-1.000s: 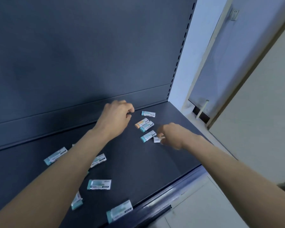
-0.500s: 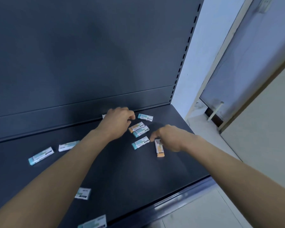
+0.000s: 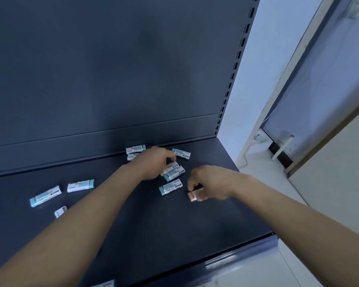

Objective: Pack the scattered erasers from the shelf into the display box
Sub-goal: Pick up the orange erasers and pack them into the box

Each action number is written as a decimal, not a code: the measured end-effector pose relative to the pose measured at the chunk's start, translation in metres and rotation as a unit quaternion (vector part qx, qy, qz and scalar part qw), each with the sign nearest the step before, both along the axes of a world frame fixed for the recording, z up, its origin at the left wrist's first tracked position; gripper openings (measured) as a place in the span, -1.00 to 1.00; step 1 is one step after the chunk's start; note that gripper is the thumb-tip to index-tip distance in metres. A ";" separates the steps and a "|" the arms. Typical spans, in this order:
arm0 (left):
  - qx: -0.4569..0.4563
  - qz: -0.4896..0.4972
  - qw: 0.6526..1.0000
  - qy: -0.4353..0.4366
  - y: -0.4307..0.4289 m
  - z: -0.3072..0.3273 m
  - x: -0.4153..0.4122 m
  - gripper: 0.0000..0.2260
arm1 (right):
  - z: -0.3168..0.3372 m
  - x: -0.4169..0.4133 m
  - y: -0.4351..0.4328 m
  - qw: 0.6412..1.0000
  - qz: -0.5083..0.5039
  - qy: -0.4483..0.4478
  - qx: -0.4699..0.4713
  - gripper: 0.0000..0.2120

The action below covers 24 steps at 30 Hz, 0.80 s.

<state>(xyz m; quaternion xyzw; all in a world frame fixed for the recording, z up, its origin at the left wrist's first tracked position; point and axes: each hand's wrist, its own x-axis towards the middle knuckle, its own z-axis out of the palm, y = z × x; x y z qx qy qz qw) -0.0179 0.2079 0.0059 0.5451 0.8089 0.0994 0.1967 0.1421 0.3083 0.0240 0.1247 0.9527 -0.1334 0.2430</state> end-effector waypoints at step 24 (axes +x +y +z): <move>-0.033 0.015 0.997 0.063 -0.022 -0.002 0.025 -0.85 | 0.033 -0.011 0.030 0.981 -0.016 0.191 0.026 -0.80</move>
